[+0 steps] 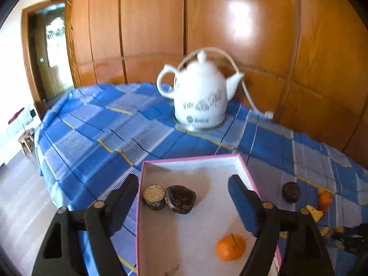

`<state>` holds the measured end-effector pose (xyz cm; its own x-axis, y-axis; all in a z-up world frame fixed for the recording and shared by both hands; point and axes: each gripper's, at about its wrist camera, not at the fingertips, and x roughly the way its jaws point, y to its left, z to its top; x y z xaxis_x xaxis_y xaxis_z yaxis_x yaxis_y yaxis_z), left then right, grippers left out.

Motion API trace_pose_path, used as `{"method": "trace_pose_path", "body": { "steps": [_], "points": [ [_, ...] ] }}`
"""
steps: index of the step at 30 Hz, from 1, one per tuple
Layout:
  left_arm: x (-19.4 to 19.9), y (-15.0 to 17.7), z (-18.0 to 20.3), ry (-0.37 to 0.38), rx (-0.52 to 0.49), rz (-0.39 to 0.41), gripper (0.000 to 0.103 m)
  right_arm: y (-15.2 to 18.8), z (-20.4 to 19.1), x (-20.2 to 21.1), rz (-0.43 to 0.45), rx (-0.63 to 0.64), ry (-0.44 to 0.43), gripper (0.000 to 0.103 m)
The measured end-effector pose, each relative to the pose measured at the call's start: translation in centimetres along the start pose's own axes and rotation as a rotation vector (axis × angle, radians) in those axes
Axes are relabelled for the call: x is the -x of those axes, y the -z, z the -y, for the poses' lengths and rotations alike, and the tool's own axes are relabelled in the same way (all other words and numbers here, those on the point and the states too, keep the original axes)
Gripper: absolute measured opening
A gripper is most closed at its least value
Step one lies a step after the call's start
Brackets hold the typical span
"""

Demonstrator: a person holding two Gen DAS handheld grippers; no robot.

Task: Organize fruits
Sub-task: 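Release the dark lump beside the cake slice in the tray with the left gripper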

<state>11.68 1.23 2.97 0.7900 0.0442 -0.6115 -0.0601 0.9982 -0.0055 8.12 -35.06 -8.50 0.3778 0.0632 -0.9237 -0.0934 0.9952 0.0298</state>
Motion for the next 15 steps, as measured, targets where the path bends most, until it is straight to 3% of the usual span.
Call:
{"method": "trace_pose_path", "body": {
  "steps": [6, 15],
  "points": [
    [3.9, 1.2, 0.2, -0.016, -0.033, 0.061, 0.088, 0.1, -0.2, 0.0, 0.006, 0.010, 0.010, 0.028],
    [7.0, 3.2, 1.2, 0.001, -0.100, 0.080, 0.088, 0.4, -0.5, 0.1, 0.017, 0.026, 0.021, 0.028]
  ]
}}
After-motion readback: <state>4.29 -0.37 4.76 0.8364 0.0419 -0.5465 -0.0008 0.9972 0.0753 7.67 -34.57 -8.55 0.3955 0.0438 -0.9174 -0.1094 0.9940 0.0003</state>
